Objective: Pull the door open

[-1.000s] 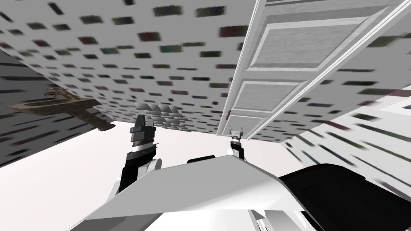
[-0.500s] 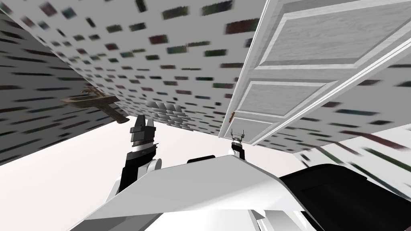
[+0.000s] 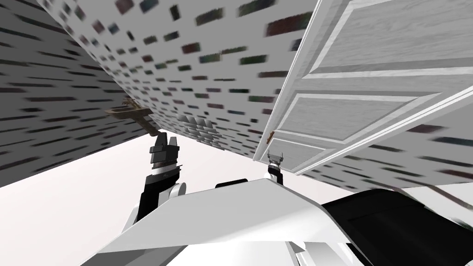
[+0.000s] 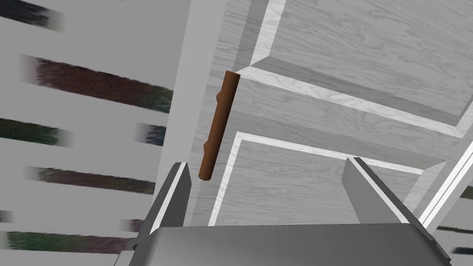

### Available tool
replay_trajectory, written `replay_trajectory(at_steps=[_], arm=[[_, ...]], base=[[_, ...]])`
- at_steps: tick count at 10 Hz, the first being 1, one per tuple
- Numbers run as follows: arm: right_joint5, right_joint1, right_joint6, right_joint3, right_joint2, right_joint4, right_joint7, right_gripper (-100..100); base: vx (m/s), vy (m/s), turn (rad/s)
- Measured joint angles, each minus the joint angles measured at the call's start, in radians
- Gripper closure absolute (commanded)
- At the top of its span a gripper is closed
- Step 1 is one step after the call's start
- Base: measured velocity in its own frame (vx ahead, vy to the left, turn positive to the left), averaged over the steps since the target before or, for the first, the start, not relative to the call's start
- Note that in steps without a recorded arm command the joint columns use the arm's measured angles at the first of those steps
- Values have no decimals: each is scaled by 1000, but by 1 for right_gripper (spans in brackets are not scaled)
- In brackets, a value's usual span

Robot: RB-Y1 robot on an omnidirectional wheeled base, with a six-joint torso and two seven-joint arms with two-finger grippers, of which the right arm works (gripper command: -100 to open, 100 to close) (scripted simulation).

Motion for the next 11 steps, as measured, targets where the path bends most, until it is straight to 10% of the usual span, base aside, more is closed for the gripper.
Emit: replay_trajectory(at_steps=[11], arm=[[-130,-50,-52,-24,-24,202,-171,-100]], base=[[-3,-94,204]])
